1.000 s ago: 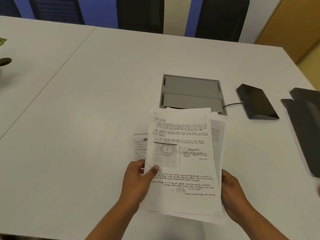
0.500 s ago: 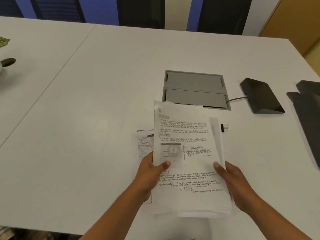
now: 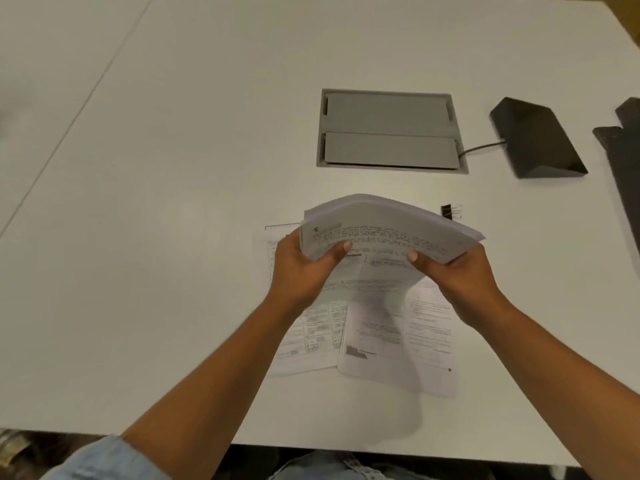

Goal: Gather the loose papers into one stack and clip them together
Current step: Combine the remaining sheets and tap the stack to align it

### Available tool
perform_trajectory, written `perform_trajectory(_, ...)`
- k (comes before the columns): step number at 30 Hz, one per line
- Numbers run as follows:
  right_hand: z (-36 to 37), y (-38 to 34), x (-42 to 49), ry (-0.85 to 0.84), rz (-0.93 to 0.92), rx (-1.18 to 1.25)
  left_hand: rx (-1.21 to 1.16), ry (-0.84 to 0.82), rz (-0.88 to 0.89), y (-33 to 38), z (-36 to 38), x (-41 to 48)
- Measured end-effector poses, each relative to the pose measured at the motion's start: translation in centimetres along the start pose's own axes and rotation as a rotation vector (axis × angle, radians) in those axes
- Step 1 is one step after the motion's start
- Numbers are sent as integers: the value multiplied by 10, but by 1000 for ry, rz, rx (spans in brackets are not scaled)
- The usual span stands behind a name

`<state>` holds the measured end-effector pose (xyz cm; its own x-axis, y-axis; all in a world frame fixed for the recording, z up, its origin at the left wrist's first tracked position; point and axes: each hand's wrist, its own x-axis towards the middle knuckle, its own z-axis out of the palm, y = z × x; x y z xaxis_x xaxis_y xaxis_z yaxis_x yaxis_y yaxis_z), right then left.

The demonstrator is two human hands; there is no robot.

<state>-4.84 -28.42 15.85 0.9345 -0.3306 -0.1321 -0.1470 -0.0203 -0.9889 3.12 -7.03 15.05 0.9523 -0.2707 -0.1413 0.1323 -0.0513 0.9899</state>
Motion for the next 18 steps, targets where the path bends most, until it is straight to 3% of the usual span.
perform_trajectory(6, -1, 17, -5, -18, 91, -69, 48, -28, -43, 1, -4, 7)
perform_trajectory(13, -9, 9, -7, -26, 122, -38, -163, -28, -1, 41, -14, 18)
perform_trajectory(18, -8, 6, -10, 70, 181, 163, -123, -122, -194, 22, -13, 3)
